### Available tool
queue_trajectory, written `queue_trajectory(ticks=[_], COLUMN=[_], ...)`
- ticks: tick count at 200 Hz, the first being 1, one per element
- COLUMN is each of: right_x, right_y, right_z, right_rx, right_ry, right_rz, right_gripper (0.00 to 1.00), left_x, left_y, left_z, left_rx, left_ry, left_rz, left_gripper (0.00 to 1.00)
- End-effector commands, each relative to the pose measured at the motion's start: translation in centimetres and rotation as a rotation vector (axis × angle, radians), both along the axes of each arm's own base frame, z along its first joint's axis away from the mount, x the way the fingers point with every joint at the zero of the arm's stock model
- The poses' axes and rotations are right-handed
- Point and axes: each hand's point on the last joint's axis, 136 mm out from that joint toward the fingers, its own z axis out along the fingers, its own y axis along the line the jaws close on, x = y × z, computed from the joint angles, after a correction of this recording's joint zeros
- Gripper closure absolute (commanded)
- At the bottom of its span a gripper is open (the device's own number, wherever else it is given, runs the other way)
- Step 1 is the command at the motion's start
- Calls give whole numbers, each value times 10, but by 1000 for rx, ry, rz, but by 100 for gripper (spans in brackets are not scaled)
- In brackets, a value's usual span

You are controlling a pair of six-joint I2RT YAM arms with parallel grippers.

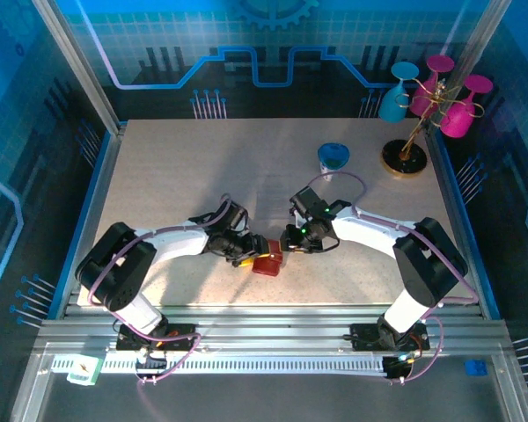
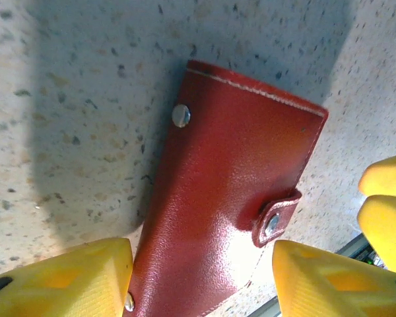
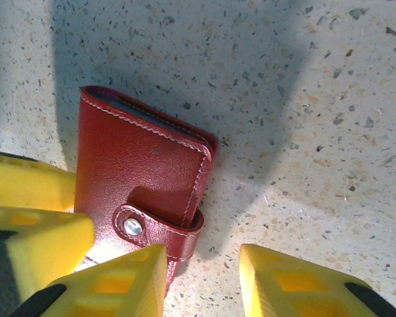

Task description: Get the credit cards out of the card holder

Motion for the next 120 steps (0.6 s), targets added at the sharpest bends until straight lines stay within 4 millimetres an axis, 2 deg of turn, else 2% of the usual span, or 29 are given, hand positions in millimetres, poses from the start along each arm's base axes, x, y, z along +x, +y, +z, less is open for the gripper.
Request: queue_trajectory(ticks=[1,20,60,120], right_x=[-7,-10,-13,-9], right_y=[-1,-4,-10,2], right_z=[3,0,0,9], right_rx=[6,-7,-46,-67], right_ry=[10,16,10,-7], right_rz=[-7,-16,-22,39], right_gripper=[65,64,64,65], left_x=[-14,-10,-2,9], left_y=[-13,-21,-3,-5], left_z=[2,11,11,19], left_rx=[-61,-124,-49,-131], left_ry=[35,24,-19,-29], left_rz=[-46,-20,51,104], left_gripper=[43,45,46,69])
